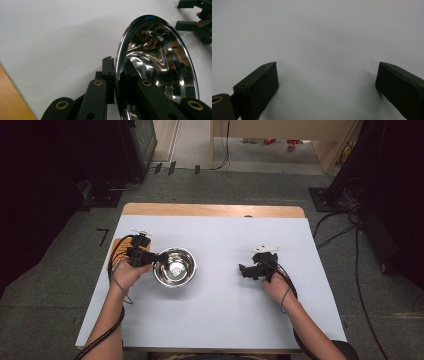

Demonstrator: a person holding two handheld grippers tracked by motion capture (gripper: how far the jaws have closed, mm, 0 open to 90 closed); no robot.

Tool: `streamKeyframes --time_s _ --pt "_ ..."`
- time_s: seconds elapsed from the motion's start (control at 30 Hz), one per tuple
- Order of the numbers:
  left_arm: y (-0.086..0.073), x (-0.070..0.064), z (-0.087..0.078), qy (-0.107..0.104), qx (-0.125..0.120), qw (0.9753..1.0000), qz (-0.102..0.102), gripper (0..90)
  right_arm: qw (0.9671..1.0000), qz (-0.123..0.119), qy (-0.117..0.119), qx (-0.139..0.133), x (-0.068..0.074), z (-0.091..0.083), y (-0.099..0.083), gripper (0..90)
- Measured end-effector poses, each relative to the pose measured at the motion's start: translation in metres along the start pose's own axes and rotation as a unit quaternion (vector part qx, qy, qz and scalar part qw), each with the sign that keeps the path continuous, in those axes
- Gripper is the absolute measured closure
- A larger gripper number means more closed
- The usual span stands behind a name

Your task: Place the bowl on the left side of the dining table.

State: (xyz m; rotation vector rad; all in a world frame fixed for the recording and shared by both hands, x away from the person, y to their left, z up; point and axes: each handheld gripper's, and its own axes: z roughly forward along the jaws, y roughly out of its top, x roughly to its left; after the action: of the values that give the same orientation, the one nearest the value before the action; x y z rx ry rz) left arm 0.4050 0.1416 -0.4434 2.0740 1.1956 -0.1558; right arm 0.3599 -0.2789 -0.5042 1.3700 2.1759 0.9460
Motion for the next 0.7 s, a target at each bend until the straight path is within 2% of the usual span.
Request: streamKeyframes --time_s 0.43,0.7 --pt "-0.002 0.008 -0.006 0.012 -0.005 0.9999 -0.010 84.6 1.0000 -0.001 0.000 0.000 0.000 0.000 0.000 4.4" --pt "-0.005 0.015 -0.012 0.020 -0.012 0.9995 -0.023 84.6 1.0000 0.000 0.000 0.000 0.000 0.000 0.000 4.4"
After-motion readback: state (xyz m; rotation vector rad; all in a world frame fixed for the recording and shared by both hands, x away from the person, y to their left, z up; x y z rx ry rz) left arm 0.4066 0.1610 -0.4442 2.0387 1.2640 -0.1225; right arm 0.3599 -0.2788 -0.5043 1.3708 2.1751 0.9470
